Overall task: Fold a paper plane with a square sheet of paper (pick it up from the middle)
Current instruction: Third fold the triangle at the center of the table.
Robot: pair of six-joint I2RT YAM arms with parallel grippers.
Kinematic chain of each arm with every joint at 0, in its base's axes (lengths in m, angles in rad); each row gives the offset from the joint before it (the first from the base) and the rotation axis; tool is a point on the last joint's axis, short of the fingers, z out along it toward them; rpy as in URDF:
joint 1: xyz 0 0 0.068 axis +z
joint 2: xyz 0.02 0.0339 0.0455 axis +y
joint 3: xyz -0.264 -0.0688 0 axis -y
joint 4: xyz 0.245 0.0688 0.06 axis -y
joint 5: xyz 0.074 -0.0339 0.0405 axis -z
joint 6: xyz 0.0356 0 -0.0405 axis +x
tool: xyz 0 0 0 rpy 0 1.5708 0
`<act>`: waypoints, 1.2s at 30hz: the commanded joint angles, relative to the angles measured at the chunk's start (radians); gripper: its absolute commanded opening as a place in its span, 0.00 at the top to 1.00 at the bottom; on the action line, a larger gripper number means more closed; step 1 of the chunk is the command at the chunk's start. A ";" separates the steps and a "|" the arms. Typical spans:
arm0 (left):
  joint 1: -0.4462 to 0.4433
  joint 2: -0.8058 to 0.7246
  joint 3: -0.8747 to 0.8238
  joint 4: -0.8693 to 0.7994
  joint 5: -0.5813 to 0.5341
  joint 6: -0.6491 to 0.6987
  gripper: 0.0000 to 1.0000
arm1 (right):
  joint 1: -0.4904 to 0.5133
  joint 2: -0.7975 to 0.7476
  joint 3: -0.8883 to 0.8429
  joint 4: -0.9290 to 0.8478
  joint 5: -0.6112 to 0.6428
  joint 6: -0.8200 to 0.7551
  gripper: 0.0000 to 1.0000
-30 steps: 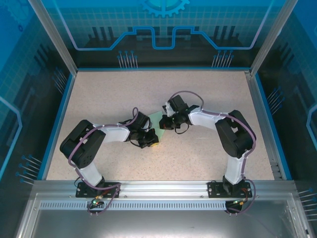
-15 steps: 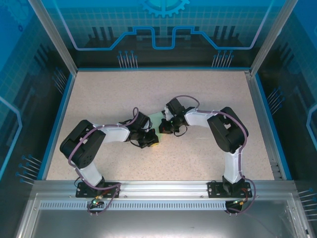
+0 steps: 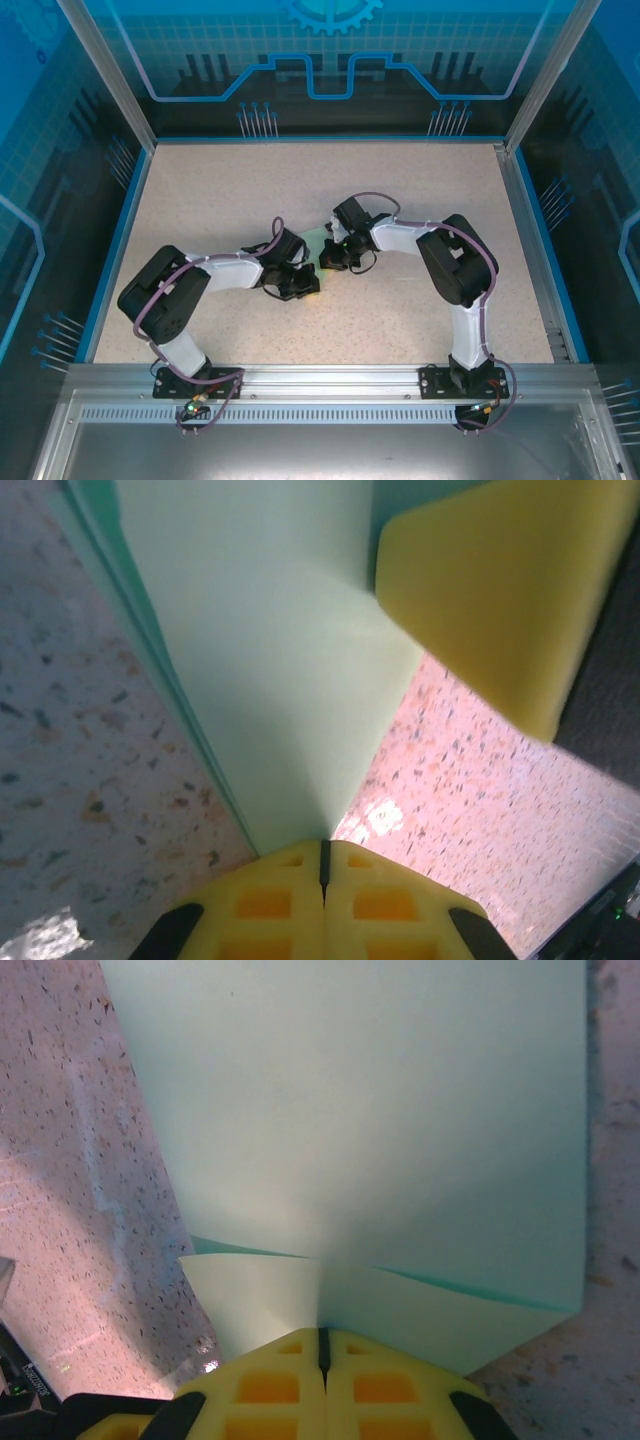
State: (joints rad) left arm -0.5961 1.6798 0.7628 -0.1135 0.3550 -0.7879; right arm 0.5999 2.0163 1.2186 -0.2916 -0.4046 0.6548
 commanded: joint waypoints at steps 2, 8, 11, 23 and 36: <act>-0.033 0.003 -0.052 -0.267 0.009 0.038 1.00 | -0.005 0.069 -0.003 -0.066 0.095 0.006 1.00; -0.033 -0.025 -0.051 -0.288 -0.002 0.039 1.00 | -0.006 0.071 0.002 -0.066 0.085 0.011 1.00; -0.033 -0.086 -0.012 -0.319 -0.028 0.038 1.00 | -0.005 0.038 0.005 -0.055 0.056 0.017 1.00; -0.016 -0.182 0.150 -0.329 -0.229 0.028 0.79 | -0.080 -0.221 -0.070 0.024 0.099 0.048 0.59; -0.017 0.030 0.293 -0.298 -0.344 -0.004 0.88 | -0.155 -0.124 -0.052 0.028 -0.079 -0.069 0.59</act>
State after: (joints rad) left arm -0.6163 1.6760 1.0187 -0.3843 0.0788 -0.7807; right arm 0.4469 1.8519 1.1294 -0.2523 -0.4137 0.6365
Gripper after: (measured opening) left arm 0.123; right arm 0.408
